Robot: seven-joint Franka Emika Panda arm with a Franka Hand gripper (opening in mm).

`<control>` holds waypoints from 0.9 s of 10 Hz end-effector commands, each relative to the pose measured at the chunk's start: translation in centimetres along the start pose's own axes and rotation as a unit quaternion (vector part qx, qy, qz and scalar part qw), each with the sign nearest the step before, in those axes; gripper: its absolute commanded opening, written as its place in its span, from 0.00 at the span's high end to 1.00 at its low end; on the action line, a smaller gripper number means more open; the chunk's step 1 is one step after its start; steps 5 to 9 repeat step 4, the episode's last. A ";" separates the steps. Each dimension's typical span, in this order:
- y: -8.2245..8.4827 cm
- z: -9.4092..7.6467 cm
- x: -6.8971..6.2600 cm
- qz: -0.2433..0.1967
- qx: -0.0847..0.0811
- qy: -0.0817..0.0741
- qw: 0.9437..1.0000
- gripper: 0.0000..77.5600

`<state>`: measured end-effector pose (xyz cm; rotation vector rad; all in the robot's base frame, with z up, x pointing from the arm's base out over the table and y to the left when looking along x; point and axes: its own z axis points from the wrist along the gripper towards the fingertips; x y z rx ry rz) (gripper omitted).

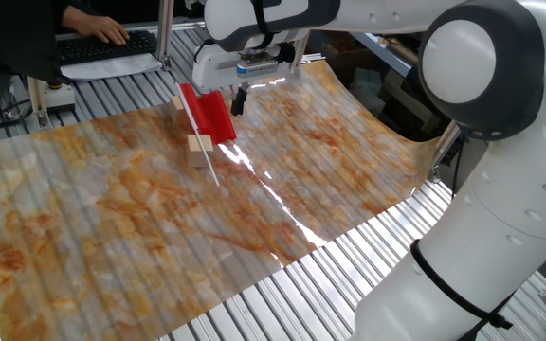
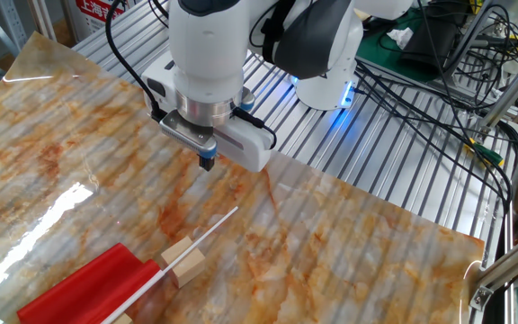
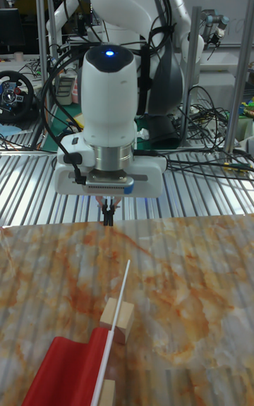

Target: Wave the flag

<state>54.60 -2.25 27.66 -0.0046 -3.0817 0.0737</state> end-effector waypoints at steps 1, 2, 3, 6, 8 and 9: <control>-0.7 2.0 4.9 -0.013 -0.020 0.000 1.000 0.99; -0.7 2.0 4.9 -0.013 -0.022 -0.001 1.000 0.99; -0.7 2.0 4.9 -0.014 -0.022 0.000 1.000 0.99; -0.7 2.0 4.9 -0.014 -0.022 0.000 1.000 0.99; -0.7 2.0 4.9 -0.014 -0.022 0.000 1.000 0.99; -0.7 2.0 4.9 -0.014 -0.022 0.000 1.000 0.99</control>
